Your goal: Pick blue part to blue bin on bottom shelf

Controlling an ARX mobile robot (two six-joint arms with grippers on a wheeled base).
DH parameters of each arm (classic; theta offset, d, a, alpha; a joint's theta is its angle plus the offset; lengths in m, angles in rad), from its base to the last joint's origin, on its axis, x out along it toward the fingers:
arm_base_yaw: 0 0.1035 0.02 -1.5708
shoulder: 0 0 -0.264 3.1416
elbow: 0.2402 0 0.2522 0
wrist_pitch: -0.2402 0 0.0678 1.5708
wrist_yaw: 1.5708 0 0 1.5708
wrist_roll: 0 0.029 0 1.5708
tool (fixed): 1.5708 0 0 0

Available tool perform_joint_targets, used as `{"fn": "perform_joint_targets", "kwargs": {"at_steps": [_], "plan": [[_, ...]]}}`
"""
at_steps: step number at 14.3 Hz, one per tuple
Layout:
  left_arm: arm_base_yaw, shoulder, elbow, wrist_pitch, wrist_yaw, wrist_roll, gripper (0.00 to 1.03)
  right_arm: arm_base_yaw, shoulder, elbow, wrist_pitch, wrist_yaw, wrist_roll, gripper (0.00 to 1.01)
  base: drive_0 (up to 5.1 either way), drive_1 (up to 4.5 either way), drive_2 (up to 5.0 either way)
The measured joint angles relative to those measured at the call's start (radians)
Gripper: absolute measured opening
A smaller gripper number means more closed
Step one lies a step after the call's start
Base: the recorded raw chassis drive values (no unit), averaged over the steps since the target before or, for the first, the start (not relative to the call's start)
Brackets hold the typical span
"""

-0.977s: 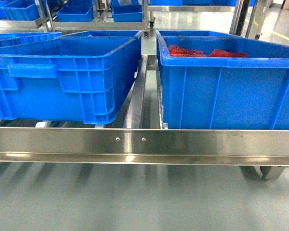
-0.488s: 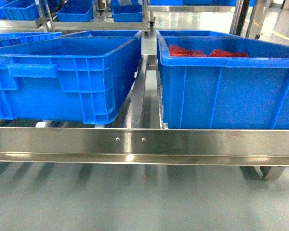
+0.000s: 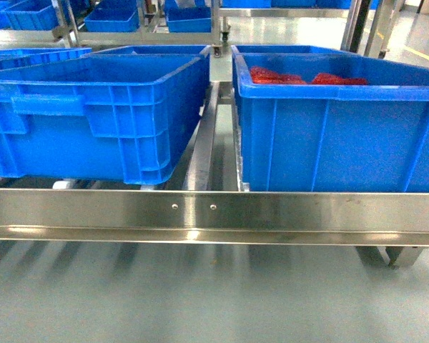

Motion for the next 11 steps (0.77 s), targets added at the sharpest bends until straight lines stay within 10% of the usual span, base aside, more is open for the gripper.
{"fn": "perform_joint_targets", "kwargs": {"at_steps": [7, 11], "plan": [[0.0, 0.0, 0.0, 0.0, 0.0, 0.0, 0.44, 0.0, 0.0, 0.0, 0.0, 0.0, 0.0, 0.98, 0.0, 0.0, 0.0], [0.0, -0.002, 0.0, 0.001, 0.0, 0.0, 0.44, 0.0, 0.0, 0.0, 0.002, 0.0, 0.0, 0.98, 0.0, 4.15, -4.1]]}}
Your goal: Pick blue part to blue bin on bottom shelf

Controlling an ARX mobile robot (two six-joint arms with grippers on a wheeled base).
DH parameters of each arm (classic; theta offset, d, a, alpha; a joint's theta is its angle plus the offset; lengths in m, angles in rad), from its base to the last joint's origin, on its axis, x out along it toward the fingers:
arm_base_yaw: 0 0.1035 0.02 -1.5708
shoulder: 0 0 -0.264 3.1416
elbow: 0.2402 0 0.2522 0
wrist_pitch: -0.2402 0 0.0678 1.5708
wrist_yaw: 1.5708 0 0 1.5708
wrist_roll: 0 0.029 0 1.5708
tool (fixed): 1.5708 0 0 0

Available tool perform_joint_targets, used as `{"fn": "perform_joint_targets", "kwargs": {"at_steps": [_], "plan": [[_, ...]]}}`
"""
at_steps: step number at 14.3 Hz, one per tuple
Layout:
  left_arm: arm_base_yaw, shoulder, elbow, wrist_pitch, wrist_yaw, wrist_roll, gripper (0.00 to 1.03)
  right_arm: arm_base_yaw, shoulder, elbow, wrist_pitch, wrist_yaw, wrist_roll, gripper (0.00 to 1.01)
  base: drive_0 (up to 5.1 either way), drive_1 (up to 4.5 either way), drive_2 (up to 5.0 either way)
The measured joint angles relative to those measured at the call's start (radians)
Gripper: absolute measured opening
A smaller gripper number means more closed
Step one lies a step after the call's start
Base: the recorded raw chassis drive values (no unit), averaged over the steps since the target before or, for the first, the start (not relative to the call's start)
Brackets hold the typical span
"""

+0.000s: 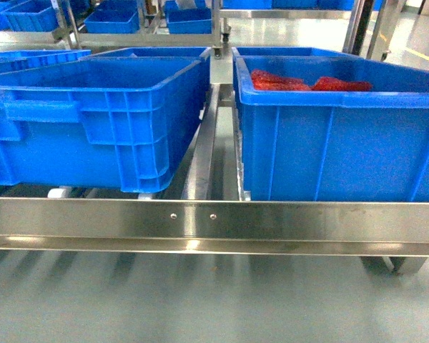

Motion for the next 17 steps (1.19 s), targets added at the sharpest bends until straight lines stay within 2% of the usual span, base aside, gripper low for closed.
{"fn": "perform_joint_targets", "kwargs": {"at_steps": [17], "plan": [[0.001, 0.002, 0.0, -0.002, 0.0, 0.0, 0.44, 0.0, 0.0, 0.0, 0.001, 0.0, 0.0, 0.98, -0.1, 4.02, -4.2]]}}
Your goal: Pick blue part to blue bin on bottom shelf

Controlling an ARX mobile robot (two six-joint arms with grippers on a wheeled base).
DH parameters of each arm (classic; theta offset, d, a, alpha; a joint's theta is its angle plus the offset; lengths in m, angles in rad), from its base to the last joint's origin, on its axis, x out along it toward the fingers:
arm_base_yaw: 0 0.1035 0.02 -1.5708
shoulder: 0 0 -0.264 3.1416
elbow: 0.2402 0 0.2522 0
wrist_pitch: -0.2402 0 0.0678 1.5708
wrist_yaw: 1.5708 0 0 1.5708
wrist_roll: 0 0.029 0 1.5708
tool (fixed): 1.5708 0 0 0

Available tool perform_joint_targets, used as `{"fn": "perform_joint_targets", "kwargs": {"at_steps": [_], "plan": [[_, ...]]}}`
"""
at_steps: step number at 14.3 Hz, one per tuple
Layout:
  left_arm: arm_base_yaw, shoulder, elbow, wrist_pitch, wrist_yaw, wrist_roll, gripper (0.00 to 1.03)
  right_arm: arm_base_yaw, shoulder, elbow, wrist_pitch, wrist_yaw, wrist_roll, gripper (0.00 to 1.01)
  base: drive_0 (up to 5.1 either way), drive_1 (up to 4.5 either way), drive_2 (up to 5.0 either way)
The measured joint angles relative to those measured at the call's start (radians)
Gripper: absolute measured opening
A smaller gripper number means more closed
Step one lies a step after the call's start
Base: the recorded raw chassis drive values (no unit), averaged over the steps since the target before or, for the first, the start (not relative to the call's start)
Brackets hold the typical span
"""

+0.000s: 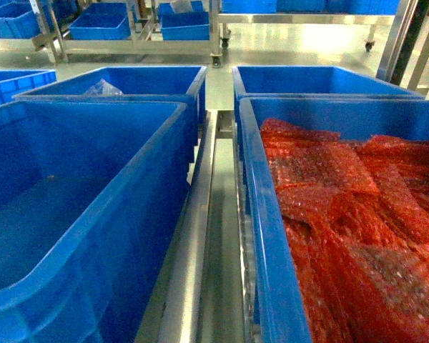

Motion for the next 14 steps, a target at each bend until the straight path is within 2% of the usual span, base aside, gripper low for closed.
{"fn": "perform_joint_targets", "kwargs": {"at_steps": [1, 14], "plan": [[0.0, 0.0, 0.0, 0.001, 0.001, 0.0, 0.44, 0.0, 0.0, 0.0, -0.002, 0.0, 0.0, 0.98, 0.1, 4.22, -4.0], [0.0, 0.002, 0.0, 0.003, 0.0, 0.0, 0.44, 0.0, 0.0, 0.0, -0.002, 0.0, 0.0, 0.98, 0.0, 0.0, 0.0]]}}
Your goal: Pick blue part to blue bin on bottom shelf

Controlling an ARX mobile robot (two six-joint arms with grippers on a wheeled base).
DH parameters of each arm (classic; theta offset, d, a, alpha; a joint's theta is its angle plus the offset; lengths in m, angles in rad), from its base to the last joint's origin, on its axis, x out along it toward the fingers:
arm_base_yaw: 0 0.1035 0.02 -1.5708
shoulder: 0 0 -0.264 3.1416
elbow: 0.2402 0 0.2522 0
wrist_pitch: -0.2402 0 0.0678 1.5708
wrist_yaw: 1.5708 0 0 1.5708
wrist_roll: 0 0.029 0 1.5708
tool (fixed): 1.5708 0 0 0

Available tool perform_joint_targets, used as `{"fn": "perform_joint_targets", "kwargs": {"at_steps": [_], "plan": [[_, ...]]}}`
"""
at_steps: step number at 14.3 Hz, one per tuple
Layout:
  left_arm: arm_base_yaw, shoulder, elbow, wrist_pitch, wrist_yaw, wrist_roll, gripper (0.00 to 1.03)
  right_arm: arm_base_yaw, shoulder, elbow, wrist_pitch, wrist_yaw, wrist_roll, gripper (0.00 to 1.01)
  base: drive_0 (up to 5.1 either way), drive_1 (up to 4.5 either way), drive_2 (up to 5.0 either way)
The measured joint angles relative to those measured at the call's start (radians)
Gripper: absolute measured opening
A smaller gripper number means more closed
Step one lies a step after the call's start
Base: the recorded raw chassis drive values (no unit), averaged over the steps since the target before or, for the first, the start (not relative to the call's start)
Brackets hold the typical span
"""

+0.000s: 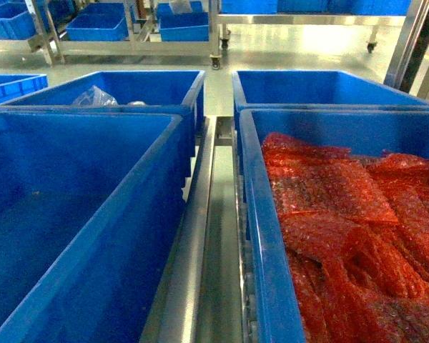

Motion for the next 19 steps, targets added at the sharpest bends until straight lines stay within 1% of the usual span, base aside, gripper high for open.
{"fn": "perform_joint_targets", "kwargs": {"at_steps": [19], "plan": [[0.0, 0.0, 0.0, 0.0, 0.0, 0.0, 0.43, 0.0, 0.0, 0.0, 0.0, 0.0, 0.0, 0.98, 0.0, 0.0, 0.0]]}}
